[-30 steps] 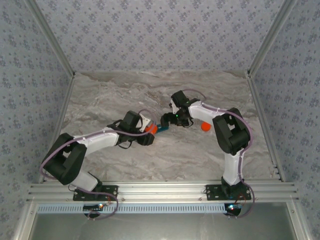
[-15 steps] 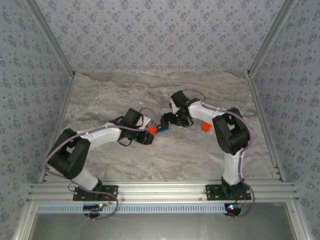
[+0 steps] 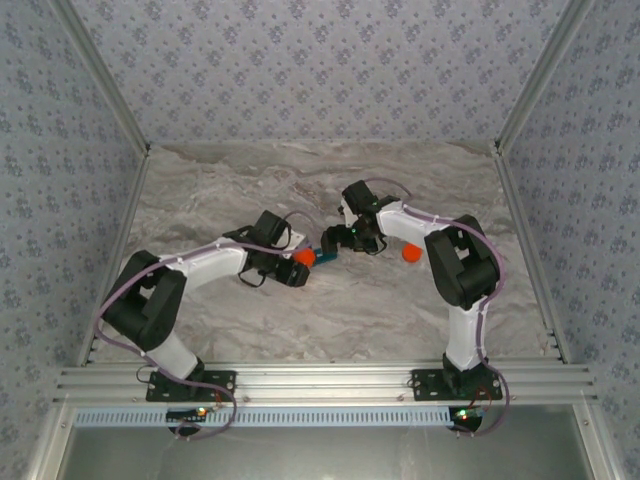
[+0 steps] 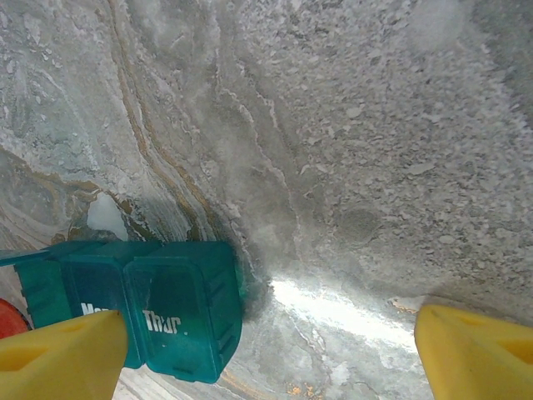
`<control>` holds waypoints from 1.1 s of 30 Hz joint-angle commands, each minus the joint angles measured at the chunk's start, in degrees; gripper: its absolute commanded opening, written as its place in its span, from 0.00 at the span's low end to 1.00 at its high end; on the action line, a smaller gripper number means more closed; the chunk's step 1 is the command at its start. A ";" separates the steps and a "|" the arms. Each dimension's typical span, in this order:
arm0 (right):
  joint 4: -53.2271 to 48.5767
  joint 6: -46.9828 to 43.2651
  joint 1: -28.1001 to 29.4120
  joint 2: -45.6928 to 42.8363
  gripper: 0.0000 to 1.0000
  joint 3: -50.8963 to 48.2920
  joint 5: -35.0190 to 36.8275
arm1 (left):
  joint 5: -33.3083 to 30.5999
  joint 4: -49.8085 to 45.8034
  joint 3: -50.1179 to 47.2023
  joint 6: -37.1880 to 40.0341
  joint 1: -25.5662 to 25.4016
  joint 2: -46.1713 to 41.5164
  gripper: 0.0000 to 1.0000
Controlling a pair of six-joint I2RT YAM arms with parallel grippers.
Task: Sort the pills into containers
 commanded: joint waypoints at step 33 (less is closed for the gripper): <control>-1.46 -0.71 -0.27 1.68 0.91 0.54 -1.95 | -1.23 -14.56 10.33 2.58 0.29 4.39 0.00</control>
